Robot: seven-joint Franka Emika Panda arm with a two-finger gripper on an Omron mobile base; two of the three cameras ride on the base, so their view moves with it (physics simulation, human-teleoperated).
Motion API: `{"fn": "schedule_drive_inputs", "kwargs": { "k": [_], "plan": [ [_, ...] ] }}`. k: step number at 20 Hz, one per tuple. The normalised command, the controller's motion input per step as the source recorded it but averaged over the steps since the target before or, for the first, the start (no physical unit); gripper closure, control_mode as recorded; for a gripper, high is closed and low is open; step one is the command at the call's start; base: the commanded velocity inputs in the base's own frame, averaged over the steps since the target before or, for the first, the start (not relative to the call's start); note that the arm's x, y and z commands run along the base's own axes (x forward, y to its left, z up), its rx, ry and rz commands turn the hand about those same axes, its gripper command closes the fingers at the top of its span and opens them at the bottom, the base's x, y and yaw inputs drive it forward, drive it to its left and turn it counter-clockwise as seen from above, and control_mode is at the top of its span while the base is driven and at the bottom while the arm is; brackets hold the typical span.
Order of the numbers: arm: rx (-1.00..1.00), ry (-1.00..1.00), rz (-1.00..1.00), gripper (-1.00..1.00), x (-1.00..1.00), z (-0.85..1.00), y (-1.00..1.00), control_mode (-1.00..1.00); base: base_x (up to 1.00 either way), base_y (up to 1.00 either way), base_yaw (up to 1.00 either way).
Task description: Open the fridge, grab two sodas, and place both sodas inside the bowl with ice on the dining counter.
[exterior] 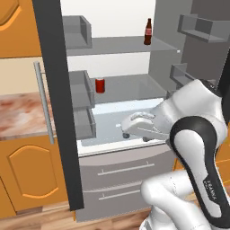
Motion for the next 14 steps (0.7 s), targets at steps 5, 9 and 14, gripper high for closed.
{"fn": "schedule_drive_inputs", "kwargs": {
  "k": [5, 9, 14],
  "plan": [
    [-0.23, -0.01, -0.22, -1.0, -0.5, -0.52, -0.77, -1.0, 0.0, 0.0, 0.0],
    [-0.23, -0.09, -0.15, -1.0, -0.32, -0.43, -0.78, -1.0, 0.0, 0.0, 0.0],
    [-0.1, -0.16, -0.13, -1.0, -0.14, -0.16, -0.33, -1.0, 0.0, 0.0, 0.0]
  ]
}}
